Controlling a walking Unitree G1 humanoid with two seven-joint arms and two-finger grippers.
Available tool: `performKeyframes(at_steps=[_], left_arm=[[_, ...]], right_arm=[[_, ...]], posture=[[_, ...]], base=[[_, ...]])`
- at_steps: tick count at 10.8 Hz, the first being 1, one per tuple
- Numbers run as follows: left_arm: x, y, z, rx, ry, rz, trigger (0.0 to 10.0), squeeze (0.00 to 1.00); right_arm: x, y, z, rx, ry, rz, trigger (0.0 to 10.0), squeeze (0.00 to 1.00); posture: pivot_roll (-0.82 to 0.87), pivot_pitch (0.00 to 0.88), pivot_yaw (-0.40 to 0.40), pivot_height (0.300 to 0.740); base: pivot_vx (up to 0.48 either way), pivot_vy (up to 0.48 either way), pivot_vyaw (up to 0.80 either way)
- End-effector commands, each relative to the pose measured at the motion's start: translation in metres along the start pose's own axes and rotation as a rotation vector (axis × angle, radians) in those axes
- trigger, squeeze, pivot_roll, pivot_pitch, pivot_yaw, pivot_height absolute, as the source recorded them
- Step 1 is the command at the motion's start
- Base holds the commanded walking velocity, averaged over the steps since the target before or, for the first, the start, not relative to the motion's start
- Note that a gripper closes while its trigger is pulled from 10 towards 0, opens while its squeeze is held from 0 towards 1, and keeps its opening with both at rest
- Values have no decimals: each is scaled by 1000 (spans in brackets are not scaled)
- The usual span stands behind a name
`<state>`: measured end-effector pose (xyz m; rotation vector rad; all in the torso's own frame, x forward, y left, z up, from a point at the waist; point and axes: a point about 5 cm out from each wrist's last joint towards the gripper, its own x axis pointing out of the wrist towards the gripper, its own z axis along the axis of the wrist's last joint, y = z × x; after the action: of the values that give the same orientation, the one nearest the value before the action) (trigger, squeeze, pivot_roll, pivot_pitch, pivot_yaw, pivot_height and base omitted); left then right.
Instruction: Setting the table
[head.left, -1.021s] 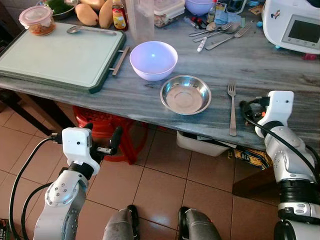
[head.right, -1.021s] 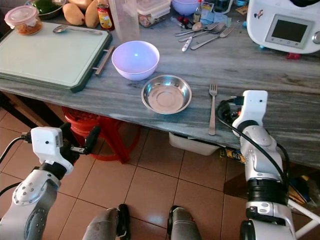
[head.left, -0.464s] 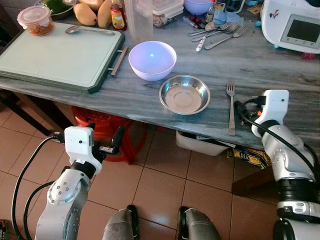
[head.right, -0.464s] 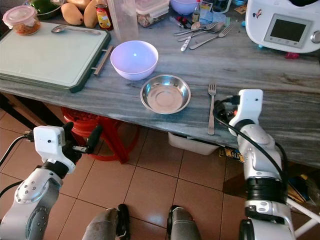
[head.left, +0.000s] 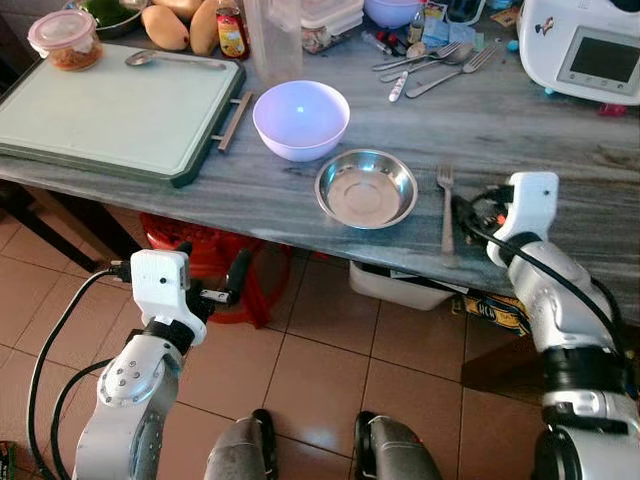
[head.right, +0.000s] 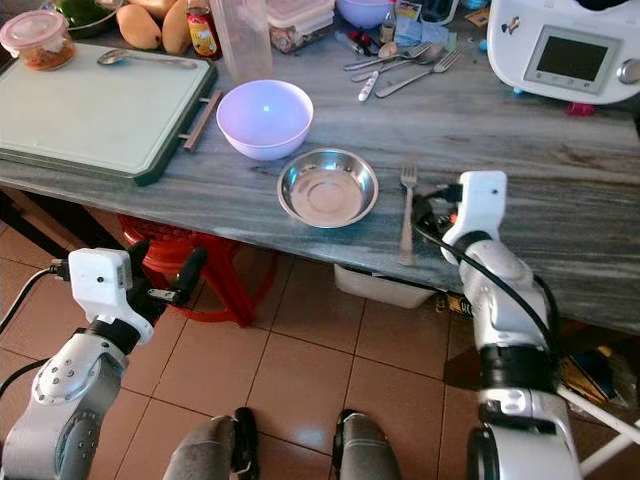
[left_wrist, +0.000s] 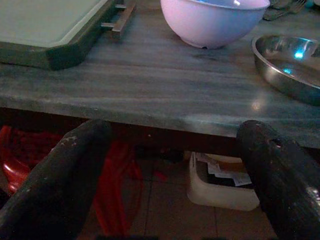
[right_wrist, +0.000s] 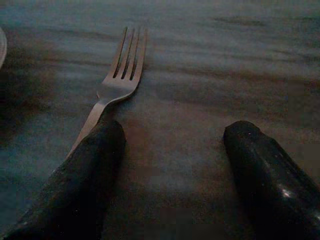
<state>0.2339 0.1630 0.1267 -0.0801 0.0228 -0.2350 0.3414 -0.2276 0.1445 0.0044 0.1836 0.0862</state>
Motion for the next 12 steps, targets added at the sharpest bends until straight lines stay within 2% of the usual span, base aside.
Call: performKeyframes(at_steps=[1, 4, 7, 11, 12], left_arm=[[-1, -1, 0, -2, 6, -4, 10000, 0], [-1, -3, 0, -5, 3, -3, 10000, 0], [1, -3, 0, -9, -2, -1, 10000, 0], [6, -2, 3, -19, -31, 21, 10000, 0], [6, -2, 4, -22, -36, 23, 10000, 0]], right_arm=[[3, 12, -12, 5, 53, 50, 10000, 0], [0, 11, -13, 10, 52, 44, 10000, 0], [-14, 3, -12, 19, 41, -2, 10000, 0], [-57, -9, -4, -64, -27, -84, 10000, 0], [-63, -10, -4, -79, -39, -105, 10000, 0]], posture=[[13, 230, 32, 740], [10, 229, 29, 740], [3, 226, 24, 740], [-24, 205, 12, 740], [-29, 202, 9, 740]], base=[[0, 0, 0], [0, 0, 0], [0, 0, 0], [0, 0, 0], [0, 0, 0]])
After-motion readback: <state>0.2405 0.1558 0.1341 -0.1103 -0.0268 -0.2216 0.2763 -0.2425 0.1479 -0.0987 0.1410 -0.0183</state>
